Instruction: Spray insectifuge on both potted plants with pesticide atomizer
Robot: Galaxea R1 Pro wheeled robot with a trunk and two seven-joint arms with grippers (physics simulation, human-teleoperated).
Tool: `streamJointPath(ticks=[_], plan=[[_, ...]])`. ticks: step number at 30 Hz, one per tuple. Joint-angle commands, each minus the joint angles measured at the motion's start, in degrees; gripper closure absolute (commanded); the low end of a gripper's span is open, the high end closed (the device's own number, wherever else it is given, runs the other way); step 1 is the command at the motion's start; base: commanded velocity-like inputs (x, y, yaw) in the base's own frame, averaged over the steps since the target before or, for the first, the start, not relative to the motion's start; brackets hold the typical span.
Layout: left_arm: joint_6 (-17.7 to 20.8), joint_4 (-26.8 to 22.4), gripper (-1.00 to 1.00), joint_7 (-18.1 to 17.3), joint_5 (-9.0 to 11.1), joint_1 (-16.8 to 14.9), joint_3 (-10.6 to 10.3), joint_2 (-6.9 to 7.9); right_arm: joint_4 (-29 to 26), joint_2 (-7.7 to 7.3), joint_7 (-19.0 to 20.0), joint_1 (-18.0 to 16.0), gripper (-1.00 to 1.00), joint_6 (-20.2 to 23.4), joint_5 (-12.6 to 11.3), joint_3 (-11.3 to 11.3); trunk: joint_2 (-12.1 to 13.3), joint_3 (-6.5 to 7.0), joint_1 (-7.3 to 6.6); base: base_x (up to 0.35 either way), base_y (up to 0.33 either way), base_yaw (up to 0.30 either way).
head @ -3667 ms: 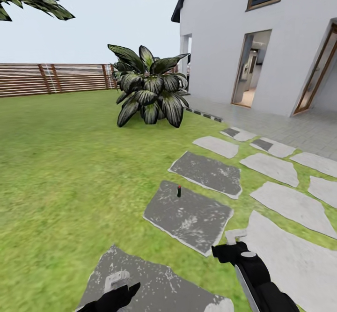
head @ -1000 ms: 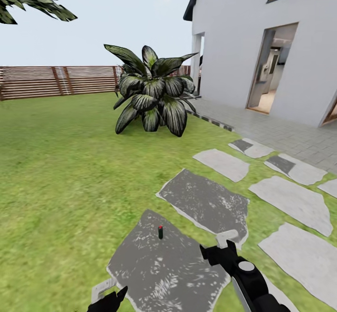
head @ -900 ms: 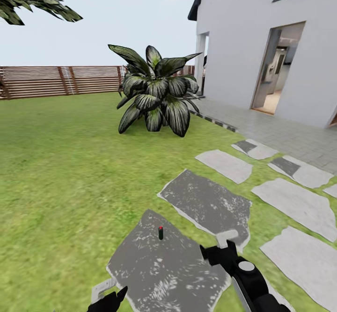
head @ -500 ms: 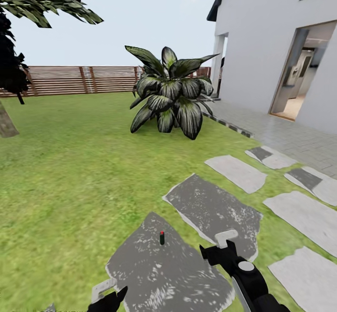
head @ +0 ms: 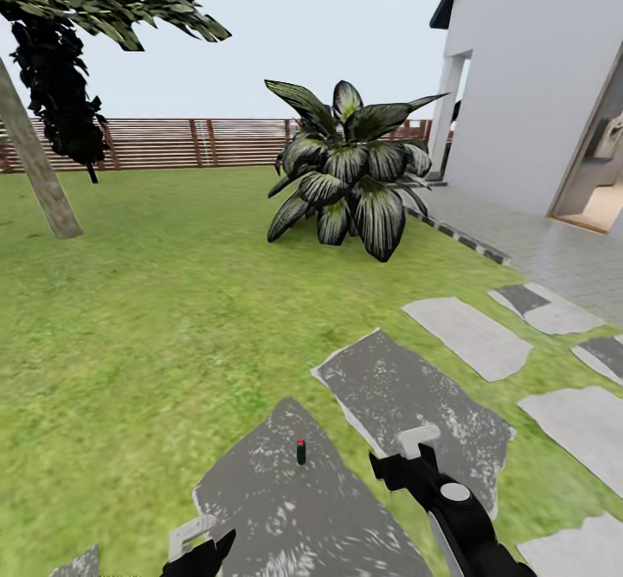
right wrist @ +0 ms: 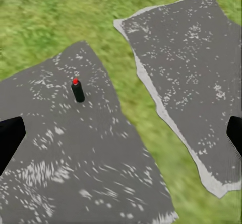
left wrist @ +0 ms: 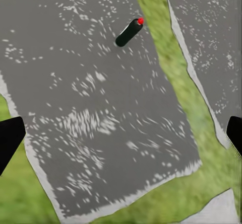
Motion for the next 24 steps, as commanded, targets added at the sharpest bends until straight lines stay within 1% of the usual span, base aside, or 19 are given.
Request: streamJointPath(ticks=[1, 10, 17, 20, 21, 24], plan=[[0.0, 0.0, -1.00, 0.0, 0.0, 0.0, 0.0, 0.00, 0.0, 0.00, 0.0, 0.0, -1.00, 0.0, 0.0, 0.0, 0.0, 0.00, 0.00, 0.166, -0.313, 0.255], [0.0, 0.1, -1.00, 0.0, 0.0, 0.0, 0.0, 0.16, 0.0, -0.05, 0.0, 0.0, -1.00, 0.0, 0.0, 0.0, 0.0, 0.00, 0.00, 0.155, -0.314, 0.255], [0.0, 0.1, -1.00, 0.0, -0.1, 0.0, -0.1, 0.09, 0.0, -0.09, 0.0, 0.0, -1.00, 0.0, 0.0, 0.0, 0.0, 0.00, 0.00, 0.011, -0.336, 0.258], [0.0, 0.0, -1.00, 0.0, 0.0, 0.0, -0.1, -0.15, 0.0, -0.23, 0.0, 0.0, -1.00, 0.0, 0.0, 0.0, 0.0, 0.00, 0.00, 0.000, -0.050, 0.224], [0.2, 0.0, -1.00, -0.1, -0.1, 0.0, -0.5, -0.27, 0.0, -0.26, 0.0, 0.0, -1.00, 0.0, 0.0, 0.0, 0.0, 0.00, 0.00, 0.000, -0.274, 0.259], [0.2, 0.0, -1.00, -0.1, -0.1, 0.0, -0.6, -0.32, 0.0, -0.26, 0.1, 0.0, -1.00, 0.0, 0.0, 0.0, 0.0, 0.00, 0.00, 0.000, -0.306, 0.260]])
